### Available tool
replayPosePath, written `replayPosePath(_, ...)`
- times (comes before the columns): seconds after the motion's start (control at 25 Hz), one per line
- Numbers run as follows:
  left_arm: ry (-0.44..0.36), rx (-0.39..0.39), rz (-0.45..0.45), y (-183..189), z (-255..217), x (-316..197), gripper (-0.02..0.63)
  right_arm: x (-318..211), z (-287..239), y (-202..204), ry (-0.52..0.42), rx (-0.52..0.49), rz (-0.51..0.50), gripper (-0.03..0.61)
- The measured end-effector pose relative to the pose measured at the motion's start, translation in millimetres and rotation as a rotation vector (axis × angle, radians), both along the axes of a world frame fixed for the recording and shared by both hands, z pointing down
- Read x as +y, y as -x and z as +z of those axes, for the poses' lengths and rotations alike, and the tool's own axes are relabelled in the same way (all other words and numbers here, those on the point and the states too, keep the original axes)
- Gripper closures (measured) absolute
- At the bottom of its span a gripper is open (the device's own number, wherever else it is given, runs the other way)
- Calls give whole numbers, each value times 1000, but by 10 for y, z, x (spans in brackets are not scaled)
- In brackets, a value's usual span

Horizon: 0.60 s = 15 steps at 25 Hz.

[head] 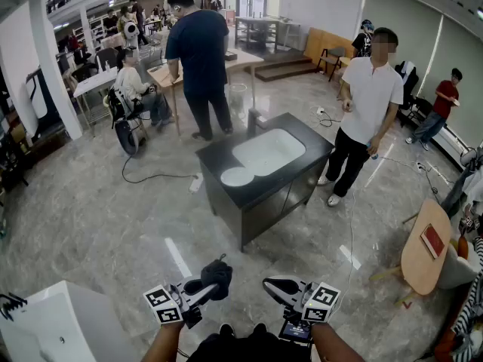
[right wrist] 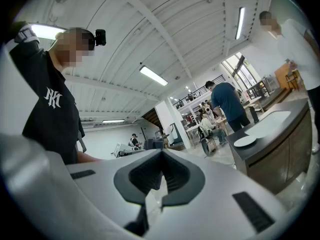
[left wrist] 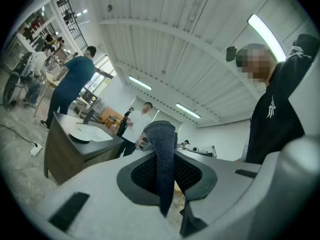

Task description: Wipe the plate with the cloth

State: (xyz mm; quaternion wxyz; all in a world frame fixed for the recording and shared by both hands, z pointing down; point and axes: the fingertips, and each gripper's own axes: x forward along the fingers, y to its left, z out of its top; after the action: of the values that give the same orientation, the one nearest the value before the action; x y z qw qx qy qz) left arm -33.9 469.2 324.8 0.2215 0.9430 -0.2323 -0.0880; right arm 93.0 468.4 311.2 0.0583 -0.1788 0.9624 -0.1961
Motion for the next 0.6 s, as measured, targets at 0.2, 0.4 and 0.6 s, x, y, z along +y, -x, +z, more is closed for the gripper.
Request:
replayPosePath(0.2, 10, 3, -5, -62, -20, 150, 561, 136, -9, -23, 21, -15, -19, 574)
replayPosePath(0.4, 22, 9, -6, -67, 44, 127, 561, 97, 104, -4, 47, -5, -20, 574)
replayPosePath(0.6, 58, 32, -4, -85, 185, 133, 560, 57, 161, -123, 82, 25, 19, 574)
